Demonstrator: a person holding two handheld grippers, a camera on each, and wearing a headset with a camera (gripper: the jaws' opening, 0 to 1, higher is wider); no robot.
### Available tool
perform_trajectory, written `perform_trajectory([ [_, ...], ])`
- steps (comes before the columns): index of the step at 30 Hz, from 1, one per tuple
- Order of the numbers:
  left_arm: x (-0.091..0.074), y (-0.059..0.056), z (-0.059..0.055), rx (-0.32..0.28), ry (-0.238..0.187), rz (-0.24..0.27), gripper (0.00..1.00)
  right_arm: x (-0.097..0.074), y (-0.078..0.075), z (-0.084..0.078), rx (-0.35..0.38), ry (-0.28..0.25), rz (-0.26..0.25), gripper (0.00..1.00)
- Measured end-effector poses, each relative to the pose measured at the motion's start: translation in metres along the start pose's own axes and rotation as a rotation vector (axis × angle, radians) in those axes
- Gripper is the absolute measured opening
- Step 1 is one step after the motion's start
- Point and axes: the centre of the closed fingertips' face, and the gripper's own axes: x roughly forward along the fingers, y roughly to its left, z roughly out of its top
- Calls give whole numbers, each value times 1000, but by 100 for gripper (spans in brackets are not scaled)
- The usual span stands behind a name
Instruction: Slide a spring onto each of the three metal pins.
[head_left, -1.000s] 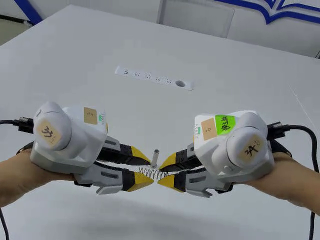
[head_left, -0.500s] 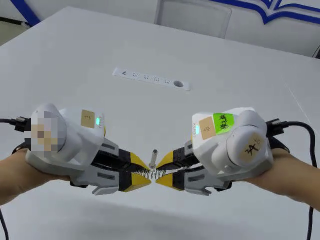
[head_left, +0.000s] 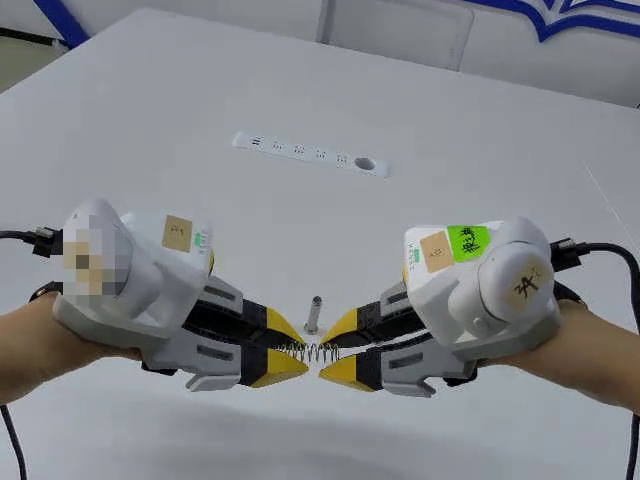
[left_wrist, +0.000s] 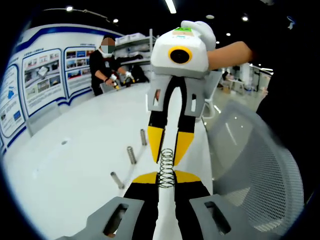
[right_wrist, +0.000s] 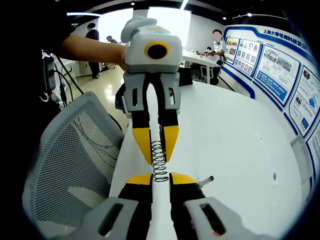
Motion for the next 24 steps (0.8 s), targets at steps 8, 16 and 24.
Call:
perform_trajectory([
  [8,0,0,1,0,-1,1,10,-5,2,6,51,-45,18,11],
  [16,0,-1,6,-10,-20,6,10,-15,2,16,83,-108,29,11],
  [24,0,1,12,-8,-36,24,10,-22,-1,25,108,-152,15,11],
])
